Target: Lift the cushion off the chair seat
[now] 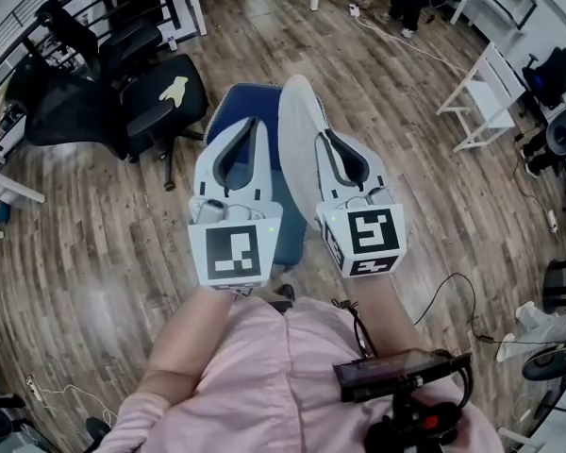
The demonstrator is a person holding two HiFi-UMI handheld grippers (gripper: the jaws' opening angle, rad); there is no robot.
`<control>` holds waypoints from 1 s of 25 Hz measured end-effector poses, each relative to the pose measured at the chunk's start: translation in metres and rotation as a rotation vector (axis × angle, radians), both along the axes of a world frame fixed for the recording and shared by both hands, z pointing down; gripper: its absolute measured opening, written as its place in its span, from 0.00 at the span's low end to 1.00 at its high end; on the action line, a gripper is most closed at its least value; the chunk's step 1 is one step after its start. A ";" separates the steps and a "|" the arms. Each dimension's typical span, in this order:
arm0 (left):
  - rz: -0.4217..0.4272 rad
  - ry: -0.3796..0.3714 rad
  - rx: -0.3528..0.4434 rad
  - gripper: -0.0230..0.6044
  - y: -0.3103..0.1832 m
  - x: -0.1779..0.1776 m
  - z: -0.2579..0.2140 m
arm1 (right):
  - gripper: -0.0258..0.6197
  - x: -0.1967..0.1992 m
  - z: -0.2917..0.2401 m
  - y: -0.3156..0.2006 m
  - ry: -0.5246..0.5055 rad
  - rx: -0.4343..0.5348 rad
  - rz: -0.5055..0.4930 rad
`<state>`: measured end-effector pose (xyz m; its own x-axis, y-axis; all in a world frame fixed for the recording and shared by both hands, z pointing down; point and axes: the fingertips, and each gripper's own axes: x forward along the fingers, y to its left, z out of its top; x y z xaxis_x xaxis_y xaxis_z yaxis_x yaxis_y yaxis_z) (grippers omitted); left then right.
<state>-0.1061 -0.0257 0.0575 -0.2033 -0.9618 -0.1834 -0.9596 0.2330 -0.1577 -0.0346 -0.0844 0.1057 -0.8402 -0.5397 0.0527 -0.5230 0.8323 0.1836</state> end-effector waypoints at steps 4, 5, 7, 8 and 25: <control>0.003 0.000 0.000 0.06 0.001 0.002 0.002 | 0.08 0.002 -0.001 -0.001 0.004 0.018 0.016; 0.004 0.001 0.000 0.06 0.000 0.003 0.002 | 0.08 0.003 -0.001 -0.002 0.004 0.018 0.018; 0.007 -0.001 -0.001 0.06 -0.003 0.006 0.002 | 0.08 0.006 -0.001 -0.003 0.001 0.018 0.019; 0.009 -0.002 -0.002 0.06 -0.004 0.006 0.002 | 0.08 0.006 -0.001 -0.003 -0.002 0.018 0.019; 0.022 -0.010 -0.015 0.06 -0.009 0.008 0.005 | 0.08 0.004 -0.003 -0.001 0.000 0.030 0.021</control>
